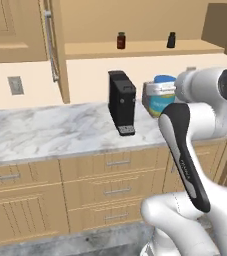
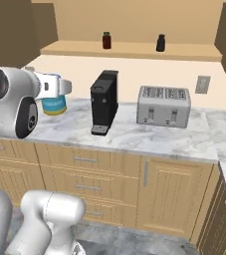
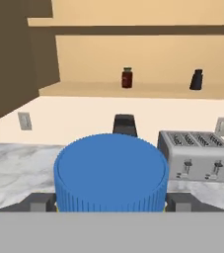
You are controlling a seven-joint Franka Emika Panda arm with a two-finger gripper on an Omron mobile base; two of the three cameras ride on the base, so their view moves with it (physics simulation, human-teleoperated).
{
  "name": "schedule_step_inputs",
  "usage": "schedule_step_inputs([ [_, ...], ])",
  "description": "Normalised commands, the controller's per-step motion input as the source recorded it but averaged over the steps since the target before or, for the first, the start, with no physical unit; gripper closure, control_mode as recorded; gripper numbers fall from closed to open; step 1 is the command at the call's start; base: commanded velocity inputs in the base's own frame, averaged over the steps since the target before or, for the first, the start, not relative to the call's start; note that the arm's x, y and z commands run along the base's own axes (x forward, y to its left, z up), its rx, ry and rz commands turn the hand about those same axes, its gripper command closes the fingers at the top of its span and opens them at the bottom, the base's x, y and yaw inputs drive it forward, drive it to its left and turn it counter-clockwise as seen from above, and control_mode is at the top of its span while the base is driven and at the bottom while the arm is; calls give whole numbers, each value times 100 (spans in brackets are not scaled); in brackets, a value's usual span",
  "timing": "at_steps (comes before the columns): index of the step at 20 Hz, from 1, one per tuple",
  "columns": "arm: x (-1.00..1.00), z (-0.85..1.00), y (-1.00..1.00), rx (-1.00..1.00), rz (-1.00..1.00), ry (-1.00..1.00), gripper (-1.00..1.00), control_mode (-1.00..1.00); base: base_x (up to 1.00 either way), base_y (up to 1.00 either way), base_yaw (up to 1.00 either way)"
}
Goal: Collect the paprika, mayonnaise, and shaker from the cabinet and place them next to the stove.
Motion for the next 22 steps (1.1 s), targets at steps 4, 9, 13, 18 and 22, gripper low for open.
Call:
schedule_step_inputs([
  [4, 0, 0, 0, 0, 0, 0, 100, 100, -80, 43, 0],
  [9, 0, 0, 0, 0, 0, 0, 100, 100, -71, 81, 0],
  [13, 0, 0, 0, 0, 0, 0, 100, 100, -63, 100, 0],
  [18, 0, 0, 0, 0, 0, 0, 100, 100, -40, 100, 0],
  [22, 0, 0, 0, 0, 0, 0, 100, 100, -4, 100, -1],
])
